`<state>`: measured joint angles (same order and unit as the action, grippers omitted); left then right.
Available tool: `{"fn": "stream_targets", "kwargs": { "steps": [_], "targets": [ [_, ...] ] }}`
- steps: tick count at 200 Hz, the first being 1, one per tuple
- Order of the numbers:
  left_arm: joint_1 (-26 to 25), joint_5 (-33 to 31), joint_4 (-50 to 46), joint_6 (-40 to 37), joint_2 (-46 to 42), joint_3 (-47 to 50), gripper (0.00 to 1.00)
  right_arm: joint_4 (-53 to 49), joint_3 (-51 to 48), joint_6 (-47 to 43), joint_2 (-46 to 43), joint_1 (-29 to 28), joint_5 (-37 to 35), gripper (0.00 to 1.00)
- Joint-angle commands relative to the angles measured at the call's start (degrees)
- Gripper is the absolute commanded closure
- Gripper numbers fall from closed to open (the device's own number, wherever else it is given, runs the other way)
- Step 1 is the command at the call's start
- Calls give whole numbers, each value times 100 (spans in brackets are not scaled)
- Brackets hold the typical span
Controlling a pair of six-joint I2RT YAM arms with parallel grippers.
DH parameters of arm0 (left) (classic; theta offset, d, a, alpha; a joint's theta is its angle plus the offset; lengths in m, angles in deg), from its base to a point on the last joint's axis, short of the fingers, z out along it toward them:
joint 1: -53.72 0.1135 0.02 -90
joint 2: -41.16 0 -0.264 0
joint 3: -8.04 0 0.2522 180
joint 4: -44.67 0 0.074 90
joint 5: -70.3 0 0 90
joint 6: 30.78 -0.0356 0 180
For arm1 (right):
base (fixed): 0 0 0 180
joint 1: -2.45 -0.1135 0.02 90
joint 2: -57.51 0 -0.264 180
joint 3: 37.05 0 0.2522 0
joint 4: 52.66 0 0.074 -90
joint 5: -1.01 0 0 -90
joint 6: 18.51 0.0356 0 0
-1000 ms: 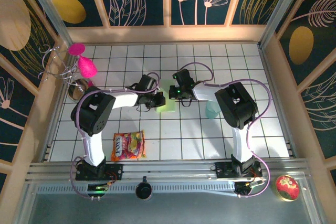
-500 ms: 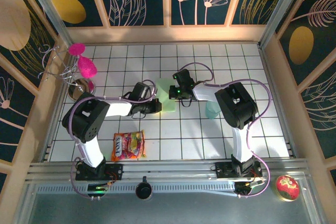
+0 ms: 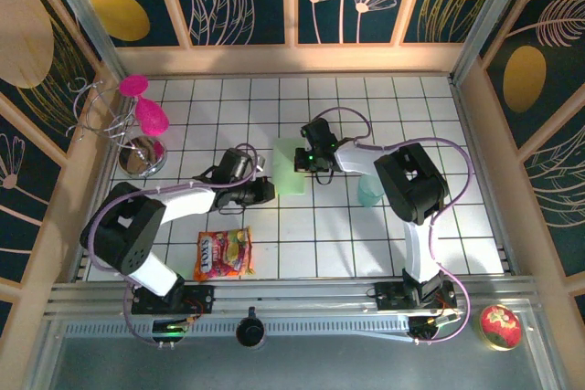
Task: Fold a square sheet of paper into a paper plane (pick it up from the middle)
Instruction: First fold the square sheet of paper in half at the center of the table, then fold the triangle a second time at the center of the table.
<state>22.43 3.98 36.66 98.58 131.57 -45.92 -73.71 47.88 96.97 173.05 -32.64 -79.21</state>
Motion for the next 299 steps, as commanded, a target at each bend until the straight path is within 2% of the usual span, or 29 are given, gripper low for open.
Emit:
{"fn": "stream_targets", "kwargs": {
  "steps": [1,19,48,71,104,139,189,299],
  "targets": [
    [42,-161,207,342,-116,-219,87,-947,268,209,-129,11,388,92],
    [118,-178,549,605,-10,-264,86,-579,407,452,-533,11,654,86],
    [155,14,776,714,459,-637,80,63,-167,1059,-1165,87,766,64],
    [167,-149,777,716,745,-972,77,343,-885,1572,-1520,216,740,59],
    [206,-413,503,579,1357,-1499,77,592,-1615,2064,-1909,275,841,57],
    [268,-335,561,746,1819,-1813,77,941,-2083,2442,-2030,207,1078,58],
    [275,-529,454,874,2101,-1821,77,975,-2187,2557,-1868,86,1183,59],
    [279,-525,534,1028,2180,-1599,77,720,-1996,2290,-1411,31,1423,60]
  ]
}}
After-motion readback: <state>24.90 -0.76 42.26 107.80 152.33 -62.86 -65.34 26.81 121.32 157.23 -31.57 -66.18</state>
